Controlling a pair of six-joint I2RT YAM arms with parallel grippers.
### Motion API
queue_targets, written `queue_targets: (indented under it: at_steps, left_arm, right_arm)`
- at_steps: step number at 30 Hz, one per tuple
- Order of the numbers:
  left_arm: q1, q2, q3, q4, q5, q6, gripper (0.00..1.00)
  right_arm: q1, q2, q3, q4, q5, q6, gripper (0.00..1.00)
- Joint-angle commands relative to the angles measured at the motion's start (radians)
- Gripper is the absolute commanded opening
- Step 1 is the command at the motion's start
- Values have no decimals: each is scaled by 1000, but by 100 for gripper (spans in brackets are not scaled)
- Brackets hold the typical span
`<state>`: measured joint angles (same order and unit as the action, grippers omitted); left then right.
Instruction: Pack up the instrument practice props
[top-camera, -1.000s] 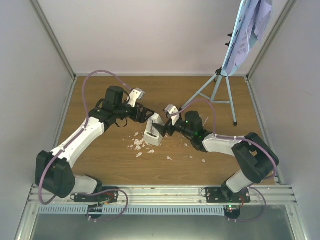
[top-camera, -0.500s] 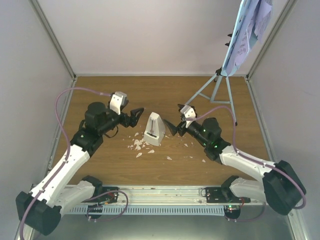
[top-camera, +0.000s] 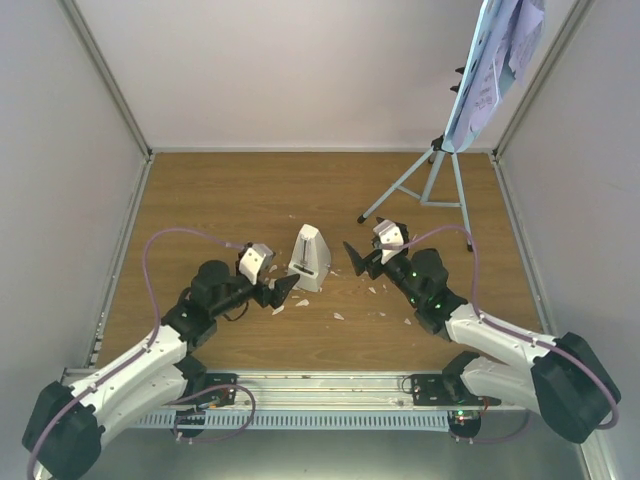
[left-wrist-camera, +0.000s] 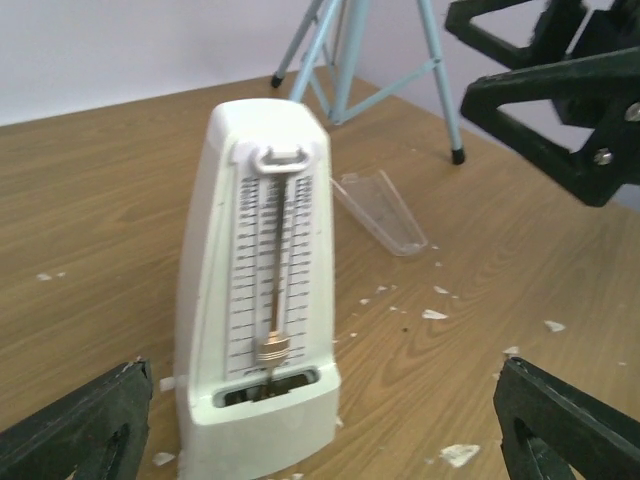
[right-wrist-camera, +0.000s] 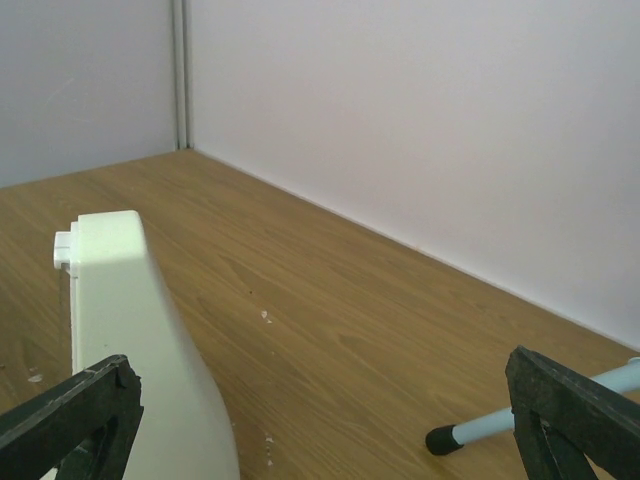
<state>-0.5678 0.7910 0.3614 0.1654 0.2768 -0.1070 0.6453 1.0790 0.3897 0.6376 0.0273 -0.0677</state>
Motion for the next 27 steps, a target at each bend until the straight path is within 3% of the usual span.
queue_targets:
  at_steps: [1,15,27]
  left_arm:
    - [-7,-14,-64,228,-94,54,94]
    - [-6,246,-44,464,-92,239,90]
    - [22,420,14,512,-83,301,91]
  right_arm:
    - [-4,18,-15,46,37,-5,100]
    - [-5,59,-65,129,92,23,100]
    - [-4,71,-56,120,90,26,100]
